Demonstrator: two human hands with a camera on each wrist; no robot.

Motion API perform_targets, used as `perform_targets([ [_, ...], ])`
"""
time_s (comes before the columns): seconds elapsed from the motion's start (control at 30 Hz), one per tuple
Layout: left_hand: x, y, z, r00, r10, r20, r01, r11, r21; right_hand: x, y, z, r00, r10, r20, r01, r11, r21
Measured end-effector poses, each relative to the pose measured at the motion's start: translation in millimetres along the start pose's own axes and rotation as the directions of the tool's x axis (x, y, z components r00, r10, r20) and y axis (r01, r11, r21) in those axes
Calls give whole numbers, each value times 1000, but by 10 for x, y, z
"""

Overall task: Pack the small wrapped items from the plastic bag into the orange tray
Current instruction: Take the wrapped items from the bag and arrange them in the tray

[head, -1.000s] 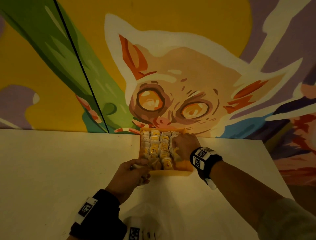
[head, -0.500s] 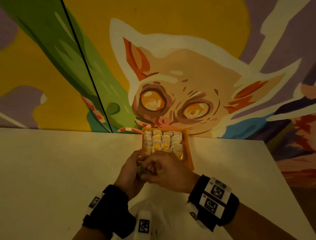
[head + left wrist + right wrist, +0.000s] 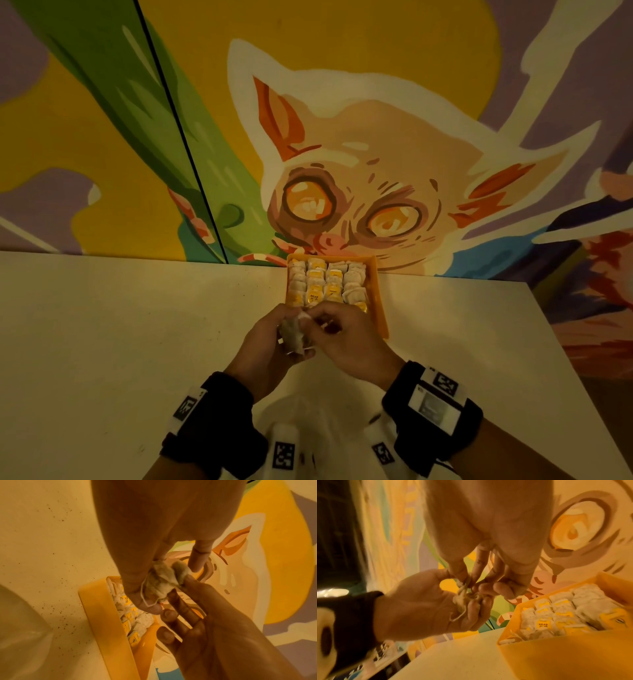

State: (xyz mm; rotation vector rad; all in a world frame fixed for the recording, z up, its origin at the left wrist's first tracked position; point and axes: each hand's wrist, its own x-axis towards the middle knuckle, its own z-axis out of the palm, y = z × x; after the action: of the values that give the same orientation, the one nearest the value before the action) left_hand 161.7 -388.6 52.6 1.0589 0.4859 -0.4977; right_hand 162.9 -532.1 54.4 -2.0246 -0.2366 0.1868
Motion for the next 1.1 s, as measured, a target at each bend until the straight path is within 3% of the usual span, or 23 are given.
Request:
perform_targets([
  [0.13,-12,-12,-38,999,-1,52,-1,999,34,11,59,-62,999,48,-3,-47,994,102],
  [0.2,-13,-25,-55,995,43,86,-51,994,95,3,74,-95,997,76,1,-75,987,141],
  [0.4,-3,-49,-98,975,217,41,-218,922,321,-19,119,-148,981,188,-41,-173,955,240],
  [0.5,-3,-25,-66,956,275,106,-294,862,414,-27,130,-152,989,146,17,-146,960,238],
  [0.6,-2,3,-47,931,327,161,-361,771,525,-7,141,-170,997,67,28,-71,984,165],
  [0.73,17,1,-71,895,428,129,-411,675,612,-2,189,-169,994,92,-63,-81,984,157],
  [0.8,4,26,-72,869,465,170,-436,555,709,-31,206,-173,997,19,-79,-17,999,31],
  [0.93,-22,133,-57,837,463,290,-447,275,851,-67,151,-193,987,-155,52,162,962,-219],
  [1.03,-38,196,-28,826,455,333,-462,206,862,-53,79,-204,991,-120,64,133,956,-263],
  [1.1,-46,204,-24,819,475,321,-467,228,855,-49,62,-225,996,-92,21,94,966,-242],
])
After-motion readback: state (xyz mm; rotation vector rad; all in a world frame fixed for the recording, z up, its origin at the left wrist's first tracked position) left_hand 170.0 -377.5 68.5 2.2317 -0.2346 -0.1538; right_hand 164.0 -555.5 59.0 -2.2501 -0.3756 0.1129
